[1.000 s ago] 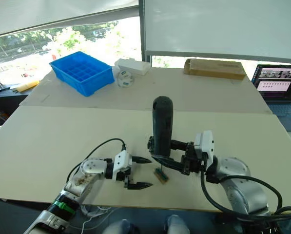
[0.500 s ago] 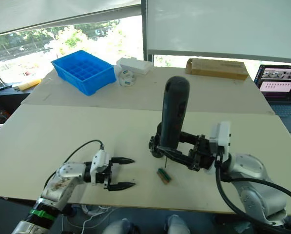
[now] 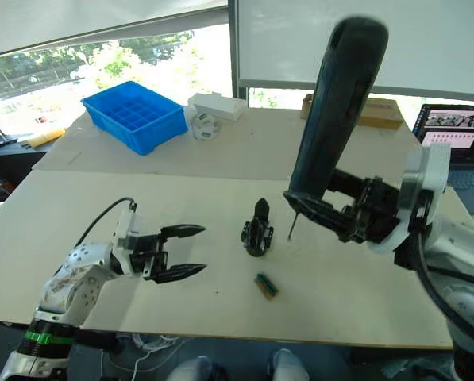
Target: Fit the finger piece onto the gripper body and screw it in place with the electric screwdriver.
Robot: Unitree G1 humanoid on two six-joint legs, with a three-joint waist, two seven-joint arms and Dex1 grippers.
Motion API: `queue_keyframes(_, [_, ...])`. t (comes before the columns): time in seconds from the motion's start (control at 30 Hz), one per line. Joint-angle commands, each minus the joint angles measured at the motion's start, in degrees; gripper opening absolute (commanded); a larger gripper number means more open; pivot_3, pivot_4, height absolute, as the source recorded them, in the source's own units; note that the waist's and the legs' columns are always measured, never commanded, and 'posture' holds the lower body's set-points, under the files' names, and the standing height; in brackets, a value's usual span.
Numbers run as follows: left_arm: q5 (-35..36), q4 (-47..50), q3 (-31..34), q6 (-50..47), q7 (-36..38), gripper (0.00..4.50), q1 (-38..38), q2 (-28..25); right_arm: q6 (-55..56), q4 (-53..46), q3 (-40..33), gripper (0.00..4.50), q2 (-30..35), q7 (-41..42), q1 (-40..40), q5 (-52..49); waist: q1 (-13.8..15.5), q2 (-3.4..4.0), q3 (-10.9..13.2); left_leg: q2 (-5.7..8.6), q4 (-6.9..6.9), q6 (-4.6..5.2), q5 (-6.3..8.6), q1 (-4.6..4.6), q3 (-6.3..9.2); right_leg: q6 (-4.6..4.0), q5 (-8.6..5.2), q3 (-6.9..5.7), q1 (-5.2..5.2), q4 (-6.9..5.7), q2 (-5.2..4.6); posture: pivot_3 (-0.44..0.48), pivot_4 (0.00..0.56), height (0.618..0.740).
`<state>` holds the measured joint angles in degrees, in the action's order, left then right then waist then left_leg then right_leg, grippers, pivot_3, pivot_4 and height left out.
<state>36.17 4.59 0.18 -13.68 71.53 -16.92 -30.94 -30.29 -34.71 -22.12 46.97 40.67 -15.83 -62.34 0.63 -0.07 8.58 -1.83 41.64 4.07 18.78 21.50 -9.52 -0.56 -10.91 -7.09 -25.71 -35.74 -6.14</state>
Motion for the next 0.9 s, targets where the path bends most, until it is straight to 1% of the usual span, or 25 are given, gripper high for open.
queue_keyframes(0.03, [2.0,1.8,1.9,-1.8,-2.4,4.48,-1.8,0.9,-1.3,1.9,-1.3,1.91,0.5,-3.2,-6.5,-5.2,-0.1,0.0,0.0,0.0,0.0,0.0,0.0,0.0,-0.01,0.0,0.0,0.01,0.0,0.0,0.0,0.0,0.15,0.74])
queue_keyframes(0.1, [1.1,2.0,1.6,-1.6,-3.3,4.48,-2.1,1.5,-2.5,3.1,-0.1,1.91,0.1,-4.4,-9.5,-6.5,-0.1,0.0,0.0,0.02,0.0,-0.01,-0.01,-0.01,-0.04,0.0,0.0,0.02,0.01,-0.01,0.01,0.0,0.15,0.74])
queue_keyframes(0.17, [-1.5,2.3,-0.4,-3.2,-5.6,4.48,-2.8,0.9,-3.9,4.5,2.0,1.91,-0.9,-5.4,-13.0,-7.8,-0.1,-0.01,0.0,0.02,0.0,-0.02,-0.02,-0.02,-0.07,0.0,0.0,0.02,0.01,-0.02,0.04,0.0,0.15,0.74])
queue_keyframes(0.2, [-2.9,2.4,-1.0,-2.7,-7.2,4.48,-3.6,1.7,-4.1,5.2,3.1,1.91,-1.6,-6.0,-14.9,-7.7,-0.1,0.0,0.0,0.02,0.0,-0.04,-0.03,-0.02,-0.07,0.0,0.0,0.01,0.01,-0.02,0.06,0.0,0.15,0.74])
queue_keyframes(0.27, [-1.8,3.2,-1.0,-4.3,-10.3,4.48,-5.4,4.1,-4.6,6.7,4.5,1.91,-3.1,-7.3,-18.1,-8.1,-0.1,-0.01,0.0,0.04,0.0,-0.07,-0.05,-0.02,-0.09,0.0,0.01,0.02,0.0,-0.04,0.08,0.0,0.15,0.74])
queue_keyframes(0.4, [-3.5,3.0,-3.1,-4.1,-11.4,4.48,-8.4,6.7,-5.7,9.6,7.6,1.91,-5.3,-6.3,-22.9,-7.1,0.0,-0.04,0.0,0.08,0.03,-0.07,-0.06,0.01,-0.09,0.02,0.02,0.0,0.01,-0.03,0.07,0.0,0.15,0.74])
queue_keyframes(0.53, [-5.3,2.3,-4.7,-4.0,-11.9,4.48,-9.0,7.1,-6.2,10.5,9.5,1.91,-8.1,-6.2,-24.7,-7.0,-0.1,-0.04,0.0,0.11,0.01,-0.07,-0.06,0.01,-0.12,0.05,0.03,-0.02,0.01,-0.03,0.12,0.0,0.15,0.74])
queue_keyframes(0.73, [-6.4,2.7,-5.1,-3.6,-12.0,4.48,-6.8,6.5,-5.1,11.6,12.6,1.91,-11.9,-4.5,-26.5,-3.6,-0.5,-0.03,0.0,0.09,0.0,-0.15,-0.1,0.02,-0.15,0.05,0.03,0.01,-0.08,-0.12,0.16,0.0,0.15,0.74])
queue_keyframes(0.9, [-12.2,-1.3,-6.7,2.6,-11.1,4.48,-2.4,5.1,-4.7,11.1,14.2,1.91,-13.8,-1.6,-25.3,-0.4,-0.8,-0.03,0.0,0.09,-0.01,-0.16,-0.1,0.02,-0.16,0.05,0.03,0.02,-0.11,-0.14,0.16,0.0,0.15,0.74])
